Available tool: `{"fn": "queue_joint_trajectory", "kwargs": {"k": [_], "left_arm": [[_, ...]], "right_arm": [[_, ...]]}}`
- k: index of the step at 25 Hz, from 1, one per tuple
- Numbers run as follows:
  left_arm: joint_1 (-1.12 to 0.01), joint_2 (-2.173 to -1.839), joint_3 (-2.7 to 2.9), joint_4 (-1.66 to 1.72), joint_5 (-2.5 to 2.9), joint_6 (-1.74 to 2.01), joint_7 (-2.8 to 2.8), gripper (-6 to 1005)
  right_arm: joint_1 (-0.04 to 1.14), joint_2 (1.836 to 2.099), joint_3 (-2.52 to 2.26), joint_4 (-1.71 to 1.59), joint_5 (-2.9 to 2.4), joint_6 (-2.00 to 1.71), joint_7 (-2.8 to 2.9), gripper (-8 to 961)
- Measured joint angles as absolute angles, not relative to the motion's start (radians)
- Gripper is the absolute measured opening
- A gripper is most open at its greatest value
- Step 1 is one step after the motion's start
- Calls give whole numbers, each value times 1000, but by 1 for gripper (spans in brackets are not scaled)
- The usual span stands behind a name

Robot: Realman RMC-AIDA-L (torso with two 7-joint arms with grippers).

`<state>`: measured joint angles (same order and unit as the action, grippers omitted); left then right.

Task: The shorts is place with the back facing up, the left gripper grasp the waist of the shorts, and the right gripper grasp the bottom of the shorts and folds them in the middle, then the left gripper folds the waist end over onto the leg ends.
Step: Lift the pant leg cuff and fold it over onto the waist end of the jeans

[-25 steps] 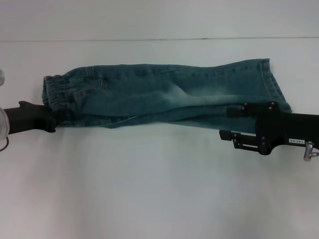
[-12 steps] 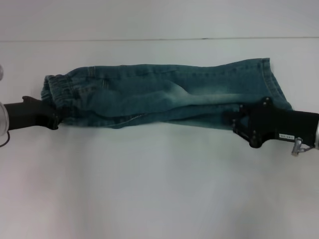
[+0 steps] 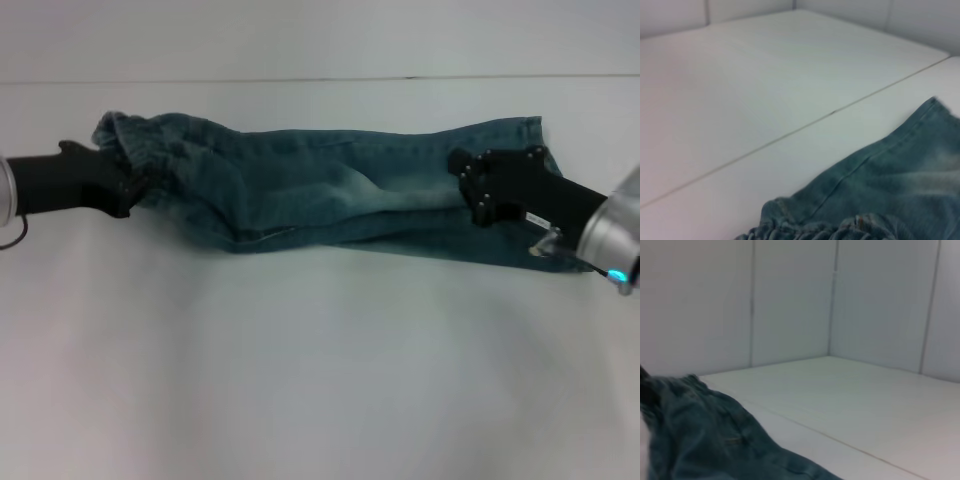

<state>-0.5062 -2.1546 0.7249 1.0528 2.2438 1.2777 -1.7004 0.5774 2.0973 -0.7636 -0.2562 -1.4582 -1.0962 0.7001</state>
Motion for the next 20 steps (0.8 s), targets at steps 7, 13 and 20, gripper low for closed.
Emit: {"fn": "queue_joint_trajectory", "kwargs": {"k": [7,13,20], "left_arm": [[-567,-2152,727,1123,2229,1381,-1719,43],[-635,-2135,728,1181,2204,1471,-1765,39],[-708,-2120,733,1211,2183,1511,-1798,39]], "right_arm": [[684,2108,-763,-64,-1268,-996,473,16],[741,2113,-747,-2,-1236,-964,449,16],[830,2118,-743,78,-1244,-887,446,16]]}}
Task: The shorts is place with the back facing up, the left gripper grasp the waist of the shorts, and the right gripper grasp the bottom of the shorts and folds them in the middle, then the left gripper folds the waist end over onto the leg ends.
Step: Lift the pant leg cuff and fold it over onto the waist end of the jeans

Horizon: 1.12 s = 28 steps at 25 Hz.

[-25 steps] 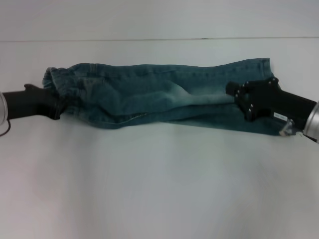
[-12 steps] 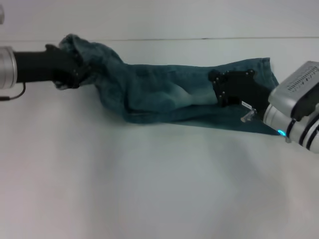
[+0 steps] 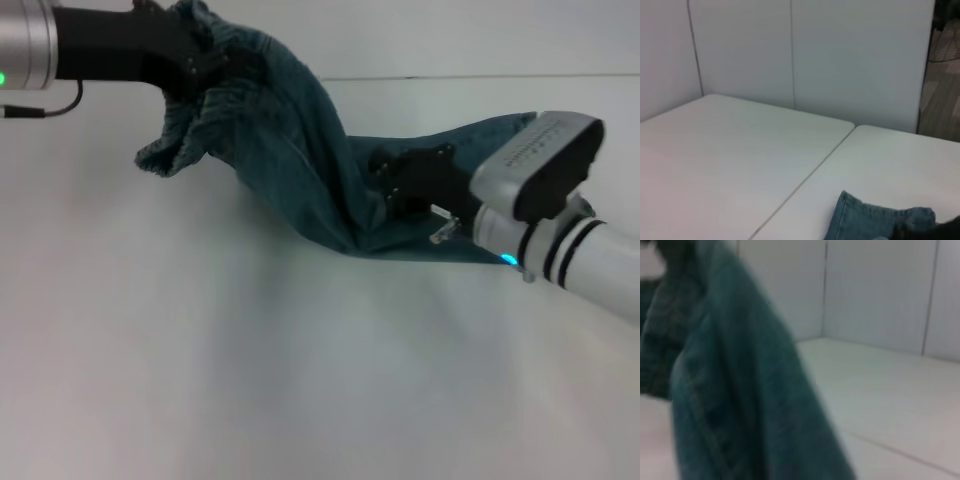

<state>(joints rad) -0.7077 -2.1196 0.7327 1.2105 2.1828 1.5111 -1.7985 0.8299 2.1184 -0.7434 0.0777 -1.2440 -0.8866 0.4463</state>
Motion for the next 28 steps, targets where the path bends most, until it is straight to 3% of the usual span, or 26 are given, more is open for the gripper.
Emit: {"fn": "queue_joint_trajectory", "kwargs": {"k": [17,23,28], "left_arm": [[-750,-2123,745,1251,2168,1568,-1804,39],[-745,-2124,772,1249,2168,1570,-1804,40],[-727,-2130,813,1245,2167,1572,-1800,40]], "right_arm": [[970,2121,-515,260,-1720,-857,466,17],[952,2120,-312,286,-1976,-829,469,17],[866,2104,-274,235,-2022,-897,469,16]]}}
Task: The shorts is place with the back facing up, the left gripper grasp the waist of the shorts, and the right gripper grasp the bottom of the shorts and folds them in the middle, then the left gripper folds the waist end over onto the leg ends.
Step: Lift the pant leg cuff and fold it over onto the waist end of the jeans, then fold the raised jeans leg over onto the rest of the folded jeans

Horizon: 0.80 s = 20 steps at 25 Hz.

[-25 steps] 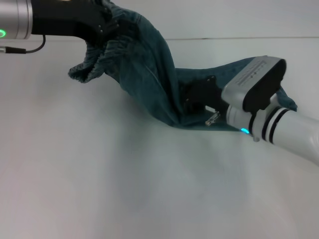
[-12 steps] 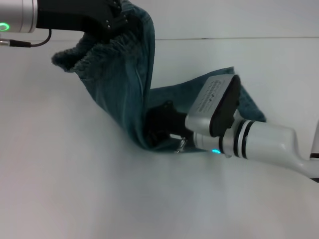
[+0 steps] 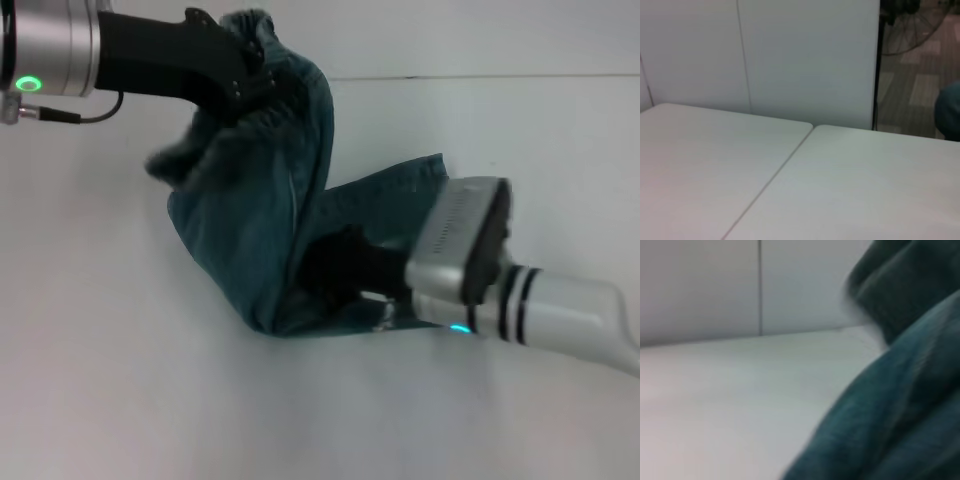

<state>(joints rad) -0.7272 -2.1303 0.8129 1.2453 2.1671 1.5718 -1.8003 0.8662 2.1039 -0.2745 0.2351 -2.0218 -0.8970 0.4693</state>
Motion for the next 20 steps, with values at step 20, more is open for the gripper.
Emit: {"fn": "queue_joint_trajectory", "kwargs": {"k": [20], "left_arm": [[-744,-2170,1231,1045,2121,1341,-1793,40]], "right_arm": [[640,2091,24,-48,-1731,-1183,561,16]]}}
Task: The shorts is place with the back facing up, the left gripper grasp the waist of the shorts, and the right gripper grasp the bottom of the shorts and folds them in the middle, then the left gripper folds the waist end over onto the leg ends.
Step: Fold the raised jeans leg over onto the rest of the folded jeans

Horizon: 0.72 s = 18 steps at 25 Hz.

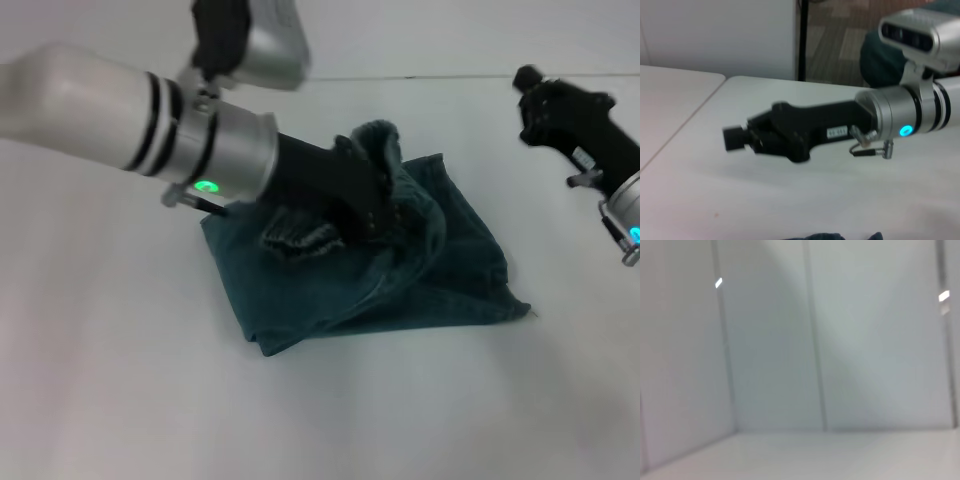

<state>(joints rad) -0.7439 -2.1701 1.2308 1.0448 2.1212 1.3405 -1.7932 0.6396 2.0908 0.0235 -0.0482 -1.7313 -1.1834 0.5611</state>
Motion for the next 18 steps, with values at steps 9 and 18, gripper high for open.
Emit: {"fn": "queue_joint_trajectory", "kwargs": {"k": [9,18], "left_arm": [[-810,-2173,1415,892,2085,1149,-1804,67],[-817,-2175,1544,834,2004,989,-1824,177]], "right_arm": [[627,2091,25,-50,-1611,-1258,567,16],[623,2091,35,-51,-1610,-1251,562,17]]}}
